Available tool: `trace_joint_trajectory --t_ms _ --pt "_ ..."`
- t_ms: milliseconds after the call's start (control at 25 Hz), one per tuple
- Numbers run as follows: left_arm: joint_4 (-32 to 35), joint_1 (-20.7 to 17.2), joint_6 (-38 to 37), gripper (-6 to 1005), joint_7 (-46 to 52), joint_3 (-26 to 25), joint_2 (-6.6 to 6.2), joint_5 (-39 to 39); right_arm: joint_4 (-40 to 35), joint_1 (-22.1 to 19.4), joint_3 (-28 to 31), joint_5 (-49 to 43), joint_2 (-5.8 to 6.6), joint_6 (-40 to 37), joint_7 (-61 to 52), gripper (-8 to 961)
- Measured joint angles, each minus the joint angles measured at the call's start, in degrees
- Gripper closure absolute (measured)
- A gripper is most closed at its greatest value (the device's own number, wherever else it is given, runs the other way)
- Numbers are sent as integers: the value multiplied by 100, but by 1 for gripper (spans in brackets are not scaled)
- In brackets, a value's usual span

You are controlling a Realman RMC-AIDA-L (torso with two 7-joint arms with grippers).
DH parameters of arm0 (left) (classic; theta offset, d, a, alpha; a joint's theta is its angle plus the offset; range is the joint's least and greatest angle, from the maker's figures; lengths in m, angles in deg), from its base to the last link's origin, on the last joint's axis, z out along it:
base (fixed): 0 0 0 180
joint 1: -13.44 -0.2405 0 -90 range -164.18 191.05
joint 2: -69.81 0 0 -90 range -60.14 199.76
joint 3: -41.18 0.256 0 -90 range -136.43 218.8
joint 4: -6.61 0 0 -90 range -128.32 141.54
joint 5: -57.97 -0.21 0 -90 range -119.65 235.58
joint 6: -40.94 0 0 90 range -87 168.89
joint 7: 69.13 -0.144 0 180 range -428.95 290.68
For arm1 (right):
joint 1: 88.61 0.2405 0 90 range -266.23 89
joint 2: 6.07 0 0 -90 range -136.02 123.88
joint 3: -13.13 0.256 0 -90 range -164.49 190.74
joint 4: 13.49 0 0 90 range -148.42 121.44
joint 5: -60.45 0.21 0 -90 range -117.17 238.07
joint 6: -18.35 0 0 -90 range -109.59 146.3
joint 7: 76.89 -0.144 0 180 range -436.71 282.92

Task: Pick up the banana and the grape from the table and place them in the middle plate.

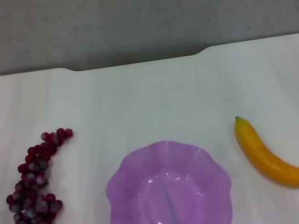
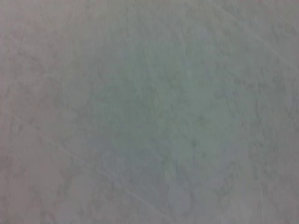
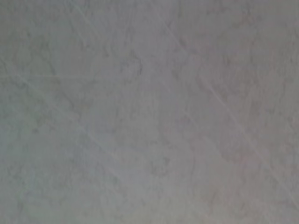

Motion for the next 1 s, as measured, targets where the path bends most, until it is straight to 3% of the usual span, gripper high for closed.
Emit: trace_joint_trajectory --t_ms 720,1000 --pt "-286 -87 182 228 24 48 -29 0 -34 -31 8 0 0 0 0 288" --pt "-1742 -498 1962 229 -36 -63 -22 8 -170 -150 17 -9 -8 0 0 288"
